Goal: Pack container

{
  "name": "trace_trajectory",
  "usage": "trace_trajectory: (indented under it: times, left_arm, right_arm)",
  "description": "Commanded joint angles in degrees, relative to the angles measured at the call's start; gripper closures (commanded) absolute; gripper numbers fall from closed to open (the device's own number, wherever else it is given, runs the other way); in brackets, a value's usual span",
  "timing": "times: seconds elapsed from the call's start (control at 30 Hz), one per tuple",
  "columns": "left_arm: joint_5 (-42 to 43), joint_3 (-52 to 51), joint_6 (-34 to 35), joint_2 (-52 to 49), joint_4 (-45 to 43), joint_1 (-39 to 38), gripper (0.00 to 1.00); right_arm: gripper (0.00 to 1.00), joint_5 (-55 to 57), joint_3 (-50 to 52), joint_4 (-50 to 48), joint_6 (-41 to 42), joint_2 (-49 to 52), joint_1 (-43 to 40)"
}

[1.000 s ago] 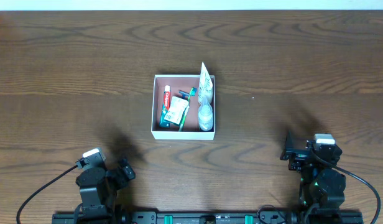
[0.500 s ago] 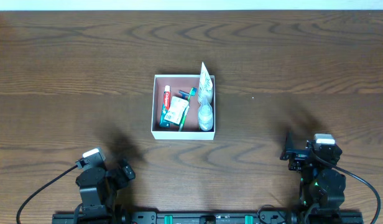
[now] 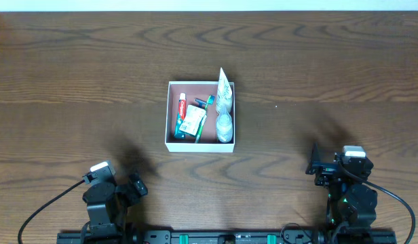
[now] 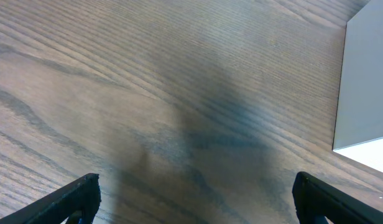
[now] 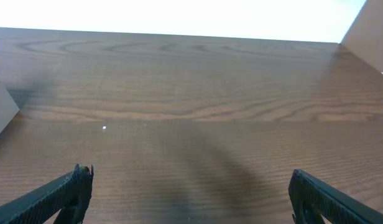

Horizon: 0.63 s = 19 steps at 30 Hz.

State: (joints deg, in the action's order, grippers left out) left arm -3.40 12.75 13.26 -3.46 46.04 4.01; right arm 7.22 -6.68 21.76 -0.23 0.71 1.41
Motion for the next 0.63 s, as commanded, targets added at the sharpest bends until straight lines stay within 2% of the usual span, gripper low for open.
trace_trajectory:
  times: [0.0,0.6]
  left_arm:
    - [-0.7,-1.7,-0.8,0.4,1.7,-0.2,0.02]
    - [-0.7,-1.7,-0.8,0.4,1.7,-0.2,0.02]
  right_arm:
    - [0.01,-0.2,0.2,-0.1,1.0,-0.4,-0.4]
    - [0.01,-0.2,0.2,-0.1,1.0,-0.4,-0.4]
